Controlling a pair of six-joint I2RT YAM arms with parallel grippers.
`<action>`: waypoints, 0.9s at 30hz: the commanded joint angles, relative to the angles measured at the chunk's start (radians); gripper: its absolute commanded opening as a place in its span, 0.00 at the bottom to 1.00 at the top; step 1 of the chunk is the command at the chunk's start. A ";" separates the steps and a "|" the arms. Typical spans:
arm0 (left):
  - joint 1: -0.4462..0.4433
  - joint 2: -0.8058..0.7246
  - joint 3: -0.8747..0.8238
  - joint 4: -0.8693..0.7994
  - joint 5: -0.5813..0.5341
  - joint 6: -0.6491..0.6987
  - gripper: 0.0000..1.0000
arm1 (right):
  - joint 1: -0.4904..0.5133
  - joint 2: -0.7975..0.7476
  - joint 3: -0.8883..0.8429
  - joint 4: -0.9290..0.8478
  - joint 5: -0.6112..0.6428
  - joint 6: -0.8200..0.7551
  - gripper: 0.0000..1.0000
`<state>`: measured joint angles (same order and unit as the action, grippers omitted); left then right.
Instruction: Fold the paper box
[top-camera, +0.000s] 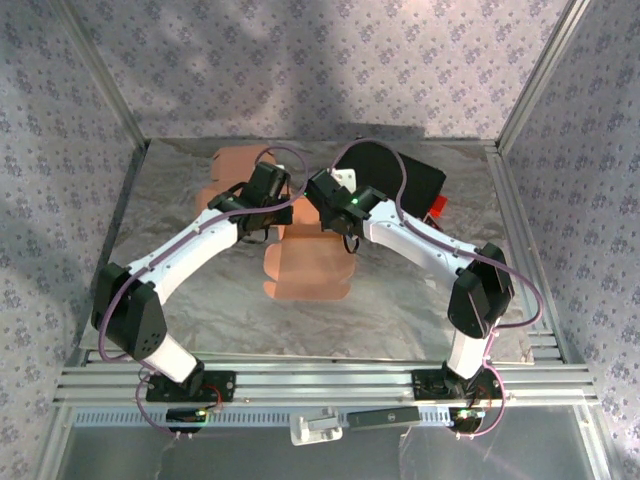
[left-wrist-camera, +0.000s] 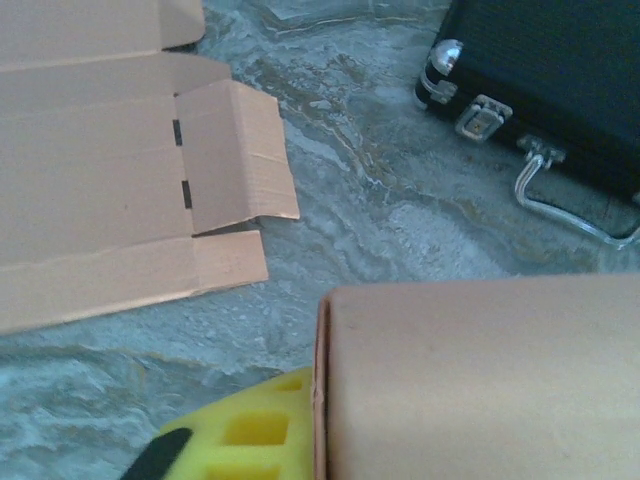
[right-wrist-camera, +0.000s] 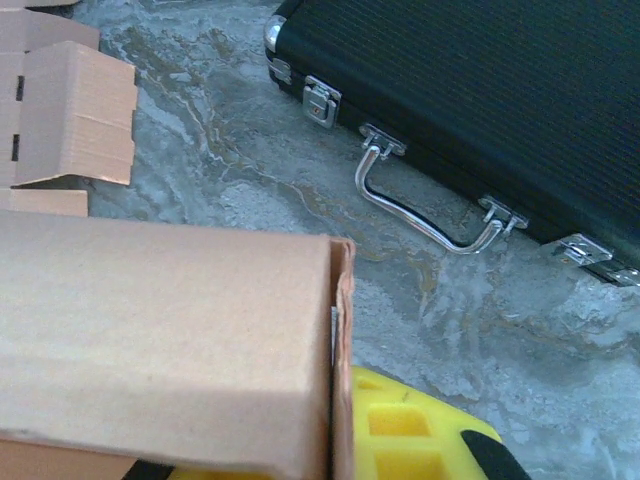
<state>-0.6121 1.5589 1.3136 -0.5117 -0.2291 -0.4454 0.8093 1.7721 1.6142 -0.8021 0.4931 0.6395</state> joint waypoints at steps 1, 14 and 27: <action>-0.023 0.013 0.001 -0.007 -0.128 -0.007 0.00 | -0.001 -0.028 -0.003 -0.022 0.005 0.029 0.00; -0.100 0.038 -0.011 -0.141 -0.440 -0.235 0.00 | 0.014 -0.019 -0.009 -0.060 0.057 0.127 0.00; -0.119 0.020 0.034 -0.148 -0.398 -0.221 0.41 | 0.017 -0.027 -0.027 -0.049 0.047 0.141 0.00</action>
<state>-0.6922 1.5738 1.3277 -0.5697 -0.4873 -0.6296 0.8169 1.7584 1.5867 -0.7940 0.4564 0.7345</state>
